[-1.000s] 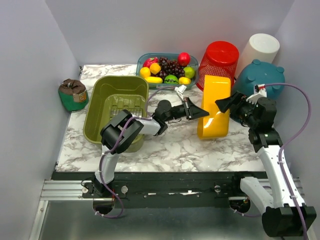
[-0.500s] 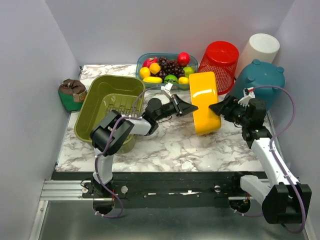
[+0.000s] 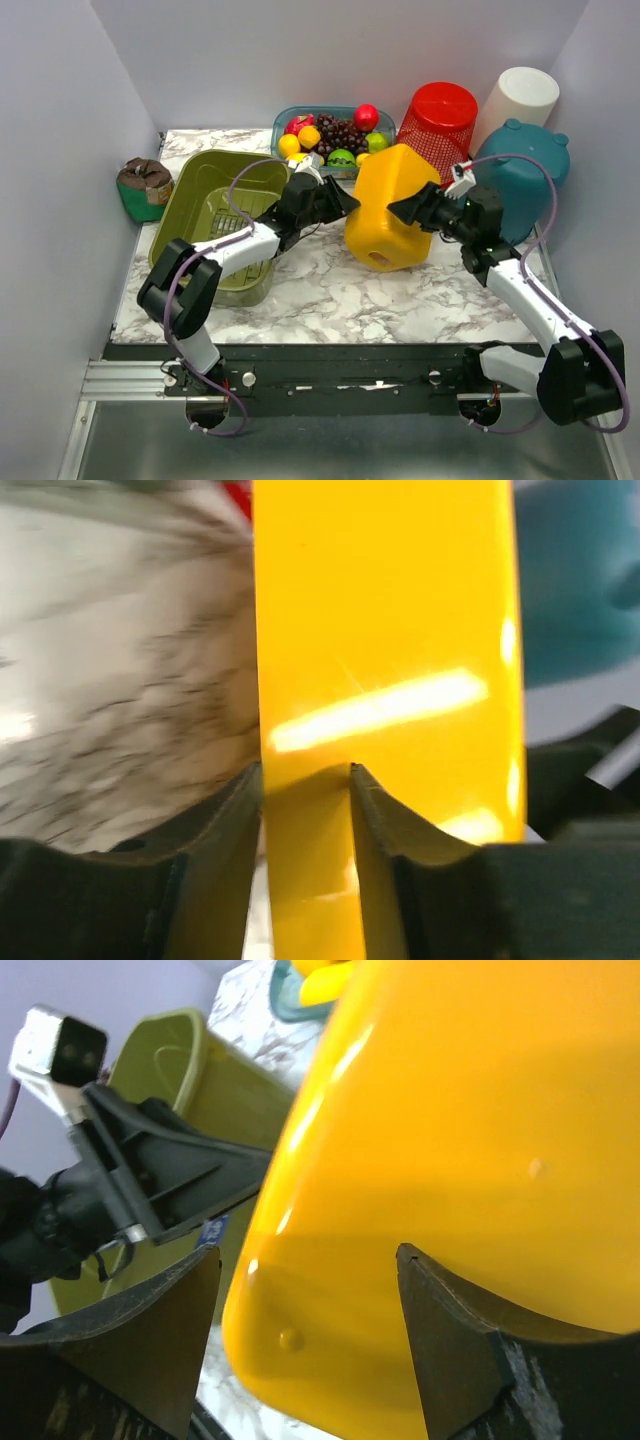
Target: Turn the large container upside down
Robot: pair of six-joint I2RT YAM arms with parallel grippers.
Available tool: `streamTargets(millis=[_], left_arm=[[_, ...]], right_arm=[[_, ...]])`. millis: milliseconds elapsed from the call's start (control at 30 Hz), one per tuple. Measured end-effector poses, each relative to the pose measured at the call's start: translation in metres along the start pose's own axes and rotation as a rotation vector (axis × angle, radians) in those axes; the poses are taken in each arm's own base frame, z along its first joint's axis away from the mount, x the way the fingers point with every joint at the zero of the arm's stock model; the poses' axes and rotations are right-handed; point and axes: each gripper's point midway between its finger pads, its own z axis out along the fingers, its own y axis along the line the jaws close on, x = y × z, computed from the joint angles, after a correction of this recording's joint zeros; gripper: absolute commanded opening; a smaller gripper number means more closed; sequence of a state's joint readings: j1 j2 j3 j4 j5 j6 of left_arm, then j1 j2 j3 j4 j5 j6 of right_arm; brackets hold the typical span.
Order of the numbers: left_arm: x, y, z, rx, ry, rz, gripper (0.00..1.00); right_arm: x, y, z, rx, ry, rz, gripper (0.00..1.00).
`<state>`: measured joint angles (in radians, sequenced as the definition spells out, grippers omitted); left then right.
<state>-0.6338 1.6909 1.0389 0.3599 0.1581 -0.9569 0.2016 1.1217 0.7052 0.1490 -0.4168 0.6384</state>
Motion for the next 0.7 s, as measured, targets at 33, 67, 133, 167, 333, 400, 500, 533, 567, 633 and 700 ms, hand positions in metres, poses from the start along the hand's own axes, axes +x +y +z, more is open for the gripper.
streamTargets(millis=[33, 67, 133, 167, 333, 400, 500, 533, 567, 633, 700], left_arm=[[-0.002, 0.009, -0.002, -0.045, -0.004, 0.017, 0.54], [0.001, 0.02, -0.006, -0.1, 0.006, 0.036, 0.54], [0.014, 0.034, -0.016, -0.173, 0.054, 0.071, 0.55], [0.022, 0.037, -0.022, -0.198, 0.083, 0.095, 0.55], [0.03, 0.027, -0.055, -0.224, 0.128, 0.178, 0.61], [0.02, 0.013, -0.073, -0.214, 0.103, 0.215, 0.68], [0.0, -0.005, -0.097, -0.199, 0.051, 0.273, 0.77], [-0.007, -0.011, -0.104, -0.2, 0.031, 0.288, 0.8], [-0.015, -0.015, -0.11, -0.208, 0.014, 0.309, 0.82], [-0.04, -0.024, -0.124, -0.243, -0.038, 0.36, 0.86], [-0.07, -0.024, -0.141, -0.292, -0.108, 0.398, 0.9]], right_arm=[[0.004, 0.007, 0.004, -0.016, 0.012, 0.002, 0.78], [0.01, 0.012, 0.007, -0.029, 0.027, 0.01, 0.78], [0.024, 0.013, 0.01, -0.029, 0.068, 0.036, 0.79], [0.03, 0.012, 0.011, -0.023, 0.086, 0.048, 0.79], [0.047, -0.004, 0.009, 0.042, 0.129, 0.094, 0.8], [0.051, -0.009, 0.008, 0.06, 0.134, 0.099, 0.8], [0.052, -0.009, 0.004, 0.065, 0.14, 0.098, 0.81], [0.051, -0.006, 0.004, 0.058, 0.141, 0.093, 0.81], [0.049, -0.002, 0.004, 0.049, 0.144, 0.088, 0.81], [0.043, 0.013, 0.007, 0.015, 0.144, 0.071, 0.82], [0.041, 0.041, 0.011, -0.049, 0.15, 0.046, 0.82]])
